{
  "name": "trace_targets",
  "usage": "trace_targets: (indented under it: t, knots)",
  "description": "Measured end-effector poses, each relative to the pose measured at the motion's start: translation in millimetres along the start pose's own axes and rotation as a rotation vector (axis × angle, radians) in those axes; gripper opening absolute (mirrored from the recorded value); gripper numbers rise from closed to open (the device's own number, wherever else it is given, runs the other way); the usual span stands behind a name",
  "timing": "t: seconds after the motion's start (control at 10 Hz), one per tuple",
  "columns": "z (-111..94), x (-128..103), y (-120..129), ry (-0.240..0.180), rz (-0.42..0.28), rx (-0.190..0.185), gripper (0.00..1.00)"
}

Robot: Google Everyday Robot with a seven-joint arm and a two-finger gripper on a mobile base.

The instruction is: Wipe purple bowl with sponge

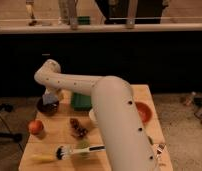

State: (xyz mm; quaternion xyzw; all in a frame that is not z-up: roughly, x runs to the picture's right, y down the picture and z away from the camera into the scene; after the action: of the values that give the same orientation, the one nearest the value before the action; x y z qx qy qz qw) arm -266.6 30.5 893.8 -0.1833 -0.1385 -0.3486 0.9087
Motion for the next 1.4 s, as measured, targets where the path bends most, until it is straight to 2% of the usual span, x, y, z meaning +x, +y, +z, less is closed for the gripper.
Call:
trace_targets:
  t: [0.2,0.6,0.7,0.9,1.2,1.4]
  knots:
    - [-1,-14,-11,-0.014,-0.025,0.019,0.00]
    - [-22,-35,-17,-0.046,-0.072,0.068,0.00]
    - [-22,-40,-11,-0.055,-0.082,0.065,0.00]
    - [-14,-41,10,-0.071,-0.073,0.031,0.00]
    - [-8,-22,34,-0.063,-0.030,-0.003,0.00]
    - [-10,-12,34,-0.044,-0.014,-0.006,0.00]
